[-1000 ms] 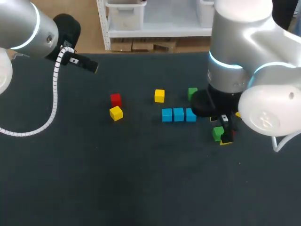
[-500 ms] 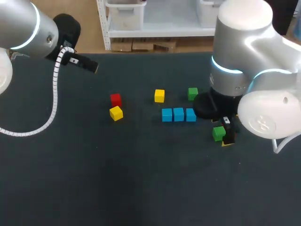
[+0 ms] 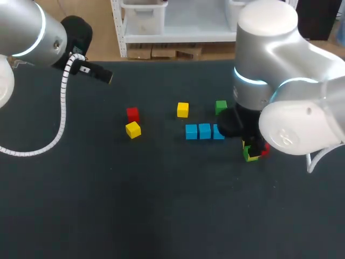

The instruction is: Place the blue cubes, place green cubes on the blue cubes, place the yellow cubes on the green cubes, then place the red cubes on the yellow cubes, and place purple cube on the red cubes.

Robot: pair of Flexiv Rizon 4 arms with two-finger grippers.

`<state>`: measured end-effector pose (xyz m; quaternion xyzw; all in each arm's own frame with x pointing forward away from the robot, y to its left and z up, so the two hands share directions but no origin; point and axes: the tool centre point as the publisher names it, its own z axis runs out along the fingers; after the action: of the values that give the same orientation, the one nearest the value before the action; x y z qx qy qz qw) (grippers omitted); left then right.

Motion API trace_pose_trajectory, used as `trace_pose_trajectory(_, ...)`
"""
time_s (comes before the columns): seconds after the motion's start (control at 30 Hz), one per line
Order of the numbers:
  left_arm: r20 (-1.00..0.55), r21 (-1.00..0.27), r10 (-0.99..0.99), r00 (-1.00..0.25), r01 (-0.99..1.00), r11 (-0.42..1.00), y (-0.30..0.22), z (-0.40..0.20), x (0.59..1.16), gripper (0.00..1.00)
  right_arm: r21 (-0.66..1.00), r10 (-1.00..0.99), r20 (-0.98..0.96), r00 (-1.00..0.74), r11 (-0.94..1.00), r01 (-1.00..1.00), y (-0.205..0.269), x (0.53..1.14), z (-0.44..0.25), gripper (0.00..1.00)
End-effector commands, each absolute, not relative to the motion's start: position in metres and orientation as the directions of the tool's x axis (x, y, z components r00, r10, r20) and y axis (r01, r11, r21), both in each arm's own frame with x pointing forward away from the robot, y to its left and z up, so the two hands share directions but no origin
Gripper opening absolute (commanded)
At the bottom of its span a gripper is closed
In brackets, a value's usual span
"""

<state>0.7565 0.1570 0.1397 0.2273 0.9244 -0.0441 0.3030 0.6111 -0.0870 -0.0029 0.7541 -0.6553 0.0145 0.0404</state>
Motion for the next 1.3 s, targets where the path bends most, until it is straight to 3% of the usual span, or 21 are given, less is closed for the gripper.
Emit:
trace_pose_trajectory(0.03,-0.580,0.056,0.394,-0.713,0.447,0.893,0.157,0.140,0.757,1.00,0.070,-0.988,0.093,0.123,-0.117,-0.991,-0.083,0.612,0.014,0.00)
trace_pose_trajectory(0.3,-0.580,0.056,0.394,-0.713,0.447,0.893,0.157,0.140,0.757,1.00,0.086,-0.989,0.128,0.079,-0.068,-0.994,-0.062,0.616,0.055,0.00)
trace_pose_trajectory(0.53,-0.580,0.056,0.394,-0.713,0.447,0.893,0.157,0.140,0.757,1.00,-0.005,-0.992,0.075,0.102,-0.102,-0.995,-0.031,0.624,0.083,0.00)
trace_pose_trajectory(1.3,-0.580,0.056,0.394,-0.713,0.447,0.893,0.157,0.140,0.757,1.00,-0.036,-0.981,0.036,0.191,-0.193,-0.981,0.023,0.661,0.068,0.00)
